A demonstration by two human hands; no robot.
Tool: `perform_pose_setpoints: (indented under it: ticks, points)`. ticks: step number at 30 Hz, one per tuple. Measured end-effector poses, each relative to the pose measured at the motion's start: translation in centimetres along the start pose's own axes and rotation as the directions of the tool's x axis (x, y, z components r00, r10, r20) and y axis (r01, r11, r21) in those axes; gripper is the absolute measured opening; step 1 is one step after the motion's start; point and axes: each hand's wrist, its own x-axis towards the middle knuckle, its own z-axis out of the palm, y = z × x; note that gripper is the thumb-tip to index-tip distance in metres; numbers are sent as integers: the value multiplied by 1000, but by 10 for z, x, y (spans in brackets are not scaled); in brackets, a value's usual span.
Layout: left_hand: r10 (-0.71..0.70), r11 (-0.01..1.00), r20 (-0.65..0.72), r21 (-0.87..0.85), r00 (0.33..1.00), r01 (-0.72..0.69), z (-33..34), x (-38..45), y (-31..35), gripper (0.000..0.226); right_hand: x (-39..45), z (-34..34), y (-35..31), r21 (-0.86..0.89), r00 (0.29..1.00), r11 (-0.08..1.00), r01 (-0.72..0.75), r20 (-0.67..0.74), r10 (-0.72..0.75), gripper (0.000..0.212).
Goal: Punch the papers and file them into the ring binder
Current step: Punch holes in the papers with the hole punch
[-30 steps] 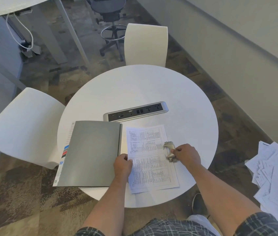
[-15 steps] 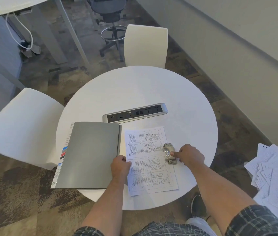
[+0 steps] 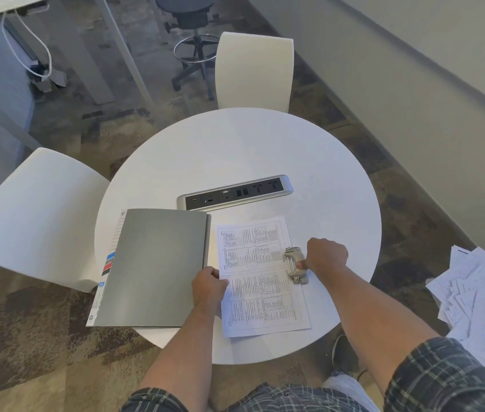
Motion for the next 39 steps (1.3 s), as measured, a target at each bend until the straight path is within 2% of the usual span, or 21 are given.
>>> perform_pose_setpoints:
  ticks: [5,10,18,30,39]
  points:
    - [0,1000,24,10,1000,0,-1,4,0,15,1,0,2,18,1000,1000,-21,13,21,41]
    - [13,999,42,38,999,-14,-1,5,1,15,6,0,6,79,996,994,-70,61,65,49]
    - [4,998,63,62,998,-8,-2,9,1,15,12,-2,7,74,995,996,-54,93,47,45]
    - [-12,998,41,59,999,10,2,14,-2,15,18,1,7,58,988,995,-85,135,77,47]
    - [-4,997,47,80,999,0,2,12,-2,16,20,8,14,122,983,985,-123,150,105,49]
